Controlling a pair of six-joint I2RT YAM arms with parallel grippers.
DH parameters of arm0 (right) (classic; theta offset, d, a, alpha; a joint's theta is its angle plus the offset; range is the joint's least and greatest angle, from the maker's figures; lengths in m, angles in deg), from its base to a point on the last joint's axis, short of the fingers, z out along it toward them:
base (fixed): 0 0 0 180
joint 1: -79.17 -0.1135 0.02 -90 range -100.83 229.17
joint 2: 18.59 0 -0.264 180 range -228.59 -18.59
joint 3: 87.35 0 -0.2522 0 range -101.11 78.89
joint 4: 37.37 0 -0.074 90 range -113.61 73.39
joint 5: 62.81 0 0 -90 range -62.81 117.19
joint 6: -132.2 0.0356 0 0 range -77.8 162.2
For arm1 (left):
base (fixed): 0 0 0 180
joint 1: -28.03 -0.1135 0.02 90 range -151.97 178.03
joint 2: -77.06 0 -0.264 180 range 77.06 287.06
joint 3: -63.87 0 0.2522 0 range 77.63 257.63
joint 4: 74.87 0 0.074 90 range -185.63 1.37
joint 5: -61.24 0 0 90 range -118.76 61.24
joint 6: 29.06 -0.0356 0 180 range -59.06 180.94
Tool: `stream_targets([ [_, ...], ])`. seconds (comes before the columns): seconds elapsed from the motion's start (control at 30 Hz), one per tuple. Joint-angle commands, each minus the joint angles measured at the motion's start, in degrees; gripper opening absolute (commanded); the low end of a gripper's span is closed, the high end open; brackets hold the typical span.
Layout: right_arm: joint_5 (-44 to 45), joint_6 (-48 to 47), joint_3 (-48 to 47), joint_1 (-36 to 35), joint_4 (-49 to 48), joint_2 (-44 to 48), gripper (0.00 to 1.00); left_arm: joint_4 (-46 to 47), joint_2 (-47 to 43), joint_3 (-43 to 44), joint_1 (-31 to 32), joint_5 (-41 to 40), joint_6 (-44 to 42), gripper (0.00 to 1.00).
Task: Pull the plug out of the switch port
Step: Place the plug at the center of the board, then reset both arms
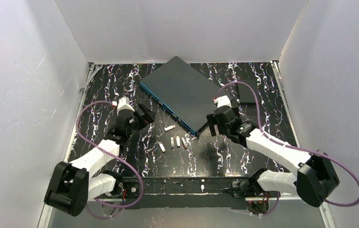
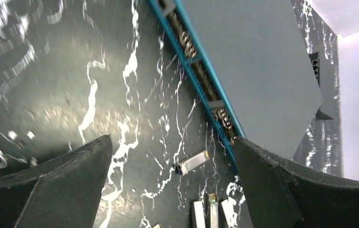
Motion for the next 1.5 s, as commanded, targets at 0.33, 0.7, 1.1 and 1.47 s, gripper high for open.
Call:
stream_targets([
  [0.33, 28.01, -0.25, 25.42, 9.83, -32.45, 21.41, 0.99, -17.13, -9.64, 3.87, -5.56, -7.96, -39.75, 0.98],
  [0.7, 13.66, -5.9, 34.68, 27.8, -57.82, 11.78, 0.99, 6.22, -2.18, -4.73, -17.55, 2.85, -43.71, 0.98],
  [1.1, 4.17, -10.1, 33.05, 34.06, -88.39, -13.05, 0.99, 31.15, 18.1, -3.58, -27.46, 18.57, -43.36, 0.98],
  [1.47, -4.92, -14.09, 27.68, 34.51, -88.57, -23.57, 0.99, 38.51, 20.51, -7.09, -27.46, 19.0, -44.16, 0.98],
])
